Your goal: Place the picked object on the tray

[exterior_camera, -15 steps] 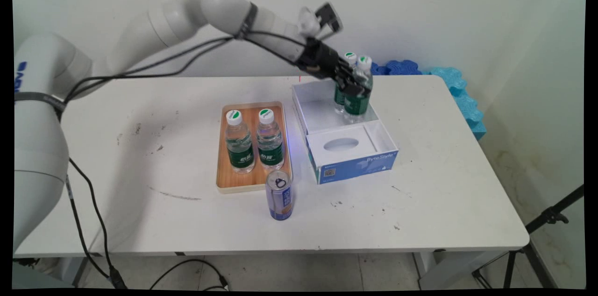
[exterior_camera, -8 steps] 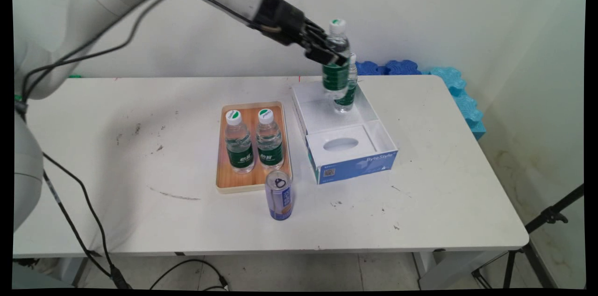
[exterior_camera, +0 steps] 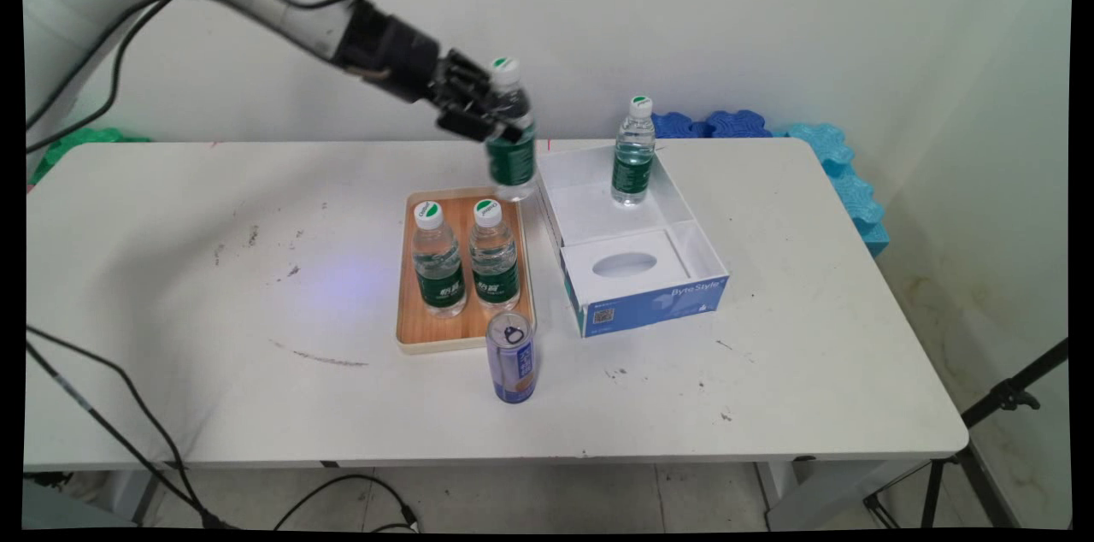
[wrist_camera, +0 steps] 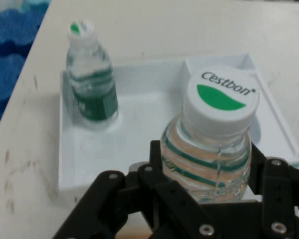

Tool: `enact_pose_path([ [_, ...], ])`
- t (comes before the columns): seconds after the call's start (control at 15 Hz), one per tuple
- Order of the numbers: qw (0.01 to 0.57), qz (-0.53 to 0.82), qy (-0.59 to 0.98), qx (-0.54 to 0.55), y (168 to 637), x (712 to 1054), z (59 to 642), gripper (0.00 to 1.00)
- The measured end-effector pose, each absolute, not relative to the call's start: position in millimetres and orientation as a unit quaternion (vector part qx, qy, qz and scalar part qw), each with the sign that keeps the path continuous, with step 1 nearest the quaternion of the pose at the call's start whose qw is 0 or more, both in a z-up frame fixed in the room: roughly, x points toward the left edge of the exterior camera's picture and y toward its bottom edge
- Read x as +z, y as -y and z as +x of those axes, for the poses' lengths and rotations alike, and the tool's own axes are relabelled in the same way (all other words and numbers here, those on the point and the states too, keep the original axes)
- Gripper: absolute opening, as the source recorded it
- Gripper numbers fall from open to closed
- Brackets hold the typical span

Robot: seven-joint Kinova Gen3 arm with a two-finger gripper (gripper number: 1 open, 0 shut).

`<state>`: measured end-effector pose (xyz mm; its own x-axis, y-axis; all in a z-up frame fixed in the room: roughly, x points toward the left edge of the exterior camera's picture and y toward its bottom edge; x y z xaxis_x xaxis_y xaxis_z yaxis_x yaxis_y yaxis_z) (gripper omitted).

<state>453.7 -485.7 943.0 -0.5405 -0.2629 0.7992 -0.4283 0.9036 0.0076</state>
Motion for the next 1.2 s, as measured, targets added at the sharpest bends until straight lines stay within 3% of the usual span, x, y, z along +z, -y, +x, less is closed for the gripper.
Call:
enact_pose_path([
  [0.4,0.414,0.191,0.884,0.101,463,895,483,0.0],
  [1.2,0.411,0.213,0.879,0.115,466,833,466,0.0],
])
